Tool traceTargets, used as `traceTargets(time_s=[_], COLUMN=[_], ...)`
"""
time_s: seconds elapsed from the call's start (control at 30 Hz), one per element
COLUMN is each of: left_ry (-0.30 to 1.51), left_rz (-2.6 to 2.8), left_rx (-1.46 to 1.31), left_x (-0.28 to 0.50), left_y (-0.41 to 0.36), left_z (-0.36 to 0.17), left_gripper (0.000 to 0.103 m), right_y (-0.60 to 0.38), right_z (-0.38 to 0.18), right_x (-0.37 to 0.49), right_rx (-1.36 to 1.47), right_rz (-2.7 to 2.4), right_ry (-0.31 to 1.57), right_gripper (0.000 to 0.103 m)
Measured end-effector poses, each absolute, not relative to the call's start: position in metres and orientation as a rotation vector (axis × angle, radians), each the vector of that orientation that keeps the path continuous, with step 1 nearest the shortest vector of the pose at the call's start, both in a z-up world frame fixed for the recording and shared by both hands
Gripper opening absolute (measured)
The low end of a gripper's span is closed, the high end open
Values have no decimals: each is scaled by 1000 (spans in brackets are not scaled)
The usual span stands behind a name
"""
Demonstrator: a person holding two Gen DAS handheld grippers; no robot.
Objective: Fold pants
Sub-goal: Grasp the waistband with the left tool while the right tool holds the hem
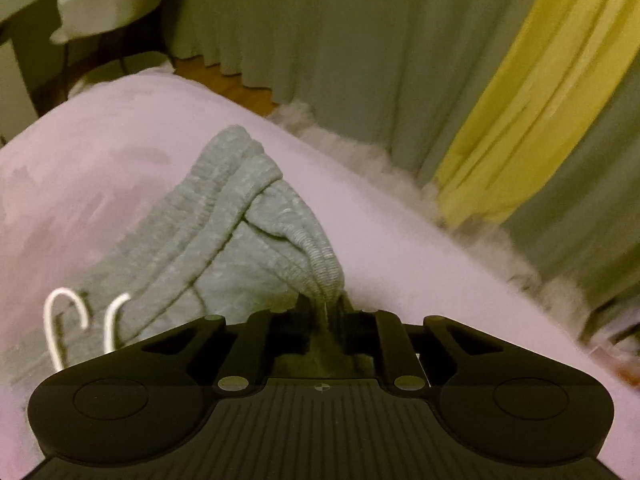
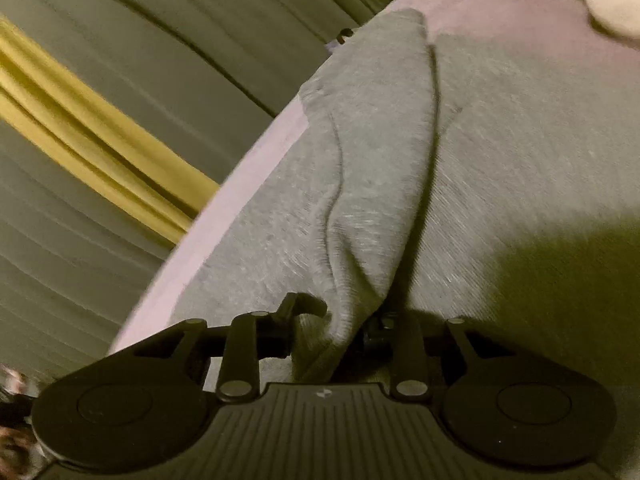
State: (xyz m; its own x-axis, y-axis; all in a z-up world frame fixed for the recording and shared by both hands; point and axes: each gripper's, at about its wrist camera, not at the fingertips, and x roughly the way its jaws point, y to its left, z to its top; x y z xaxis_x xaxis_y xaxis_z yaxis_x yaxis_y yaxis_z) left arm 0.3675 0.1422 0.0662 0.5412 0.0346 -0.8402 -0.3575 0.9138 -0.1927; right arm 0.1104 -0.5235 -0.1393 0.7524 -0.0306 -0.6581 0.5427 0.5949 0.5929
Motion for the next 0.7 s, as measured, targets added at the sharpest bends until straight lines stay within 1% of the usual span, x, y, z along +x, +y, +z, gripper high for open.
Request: traceTargets(time_s=[0.03, 0.1, 0.17, 0.2, 0.23, 0.3, 0.33, 0.37, 0.43, 0.5, 0.57, 0.6, 0.63, 0.67, 0.7], left_ry=[960, 886, 745, 670, 599, 505, 492, 498, 528, 627, 764, 799, 796, 772, 744], left_rz=[232, 192, 112, 67, 12, -49, -40, -18, -3, 48, 148, 186, 196, 195, 196], left_rx=[-393, -429, -457, -496, -546, -632, -640, -635, -636, -661, -677, -716, -759, -803, -836], left_x=[362, 345, 314, 294, 270, 221, 203, 182, 144, 118, 111, 106, 101, 95, 89], left_y=[148, 156, 166, 174, 188, 217, 226, 236, 253, 266, 274, 277, 279, 281, 280], left_z=[79, 109, 144, 155, 163, 159, 152, 141, 107, 53, 7, -12, -23, -29, -30], left_gripper=[14, 14, 14, 14, 14, 15, 15, 16, 17, 18, 17, 18, 20, 21, 23], right_y=[-525, -540, -553, -556, -558, -560, -561, -564, -569, -570, -573, -582, -586, -588, -587], right_z=[-132, -112, -75, -52, -37, -17, -17, -24, -53, -91, -135, -147, -148, -144, -137], right_x=[121, 135, 128, 120, 110, 78, 62, 44, 10, -12, -24, -30, -34, -34, -29], right_rx=[871, 988, 1119, 1146, 1146, 1116, 1105, 1105, 1103, 1080, 1107, 1253, 1315, 1298, 1223], right_rz=[-353, -323, -230, -163, -111, -42, -46, -57, -133, -274, -443, -436, -424, -464, -498], right_ry=[654, 616, 429, 303, 221, 92, 80, 94, 188, 387, 634, 615, 558, 544, 578], right_gripper=[14, 12, 12, 12, 12, 12, 12, 12, 12, 17, 16, 16, 16, 17, 21])
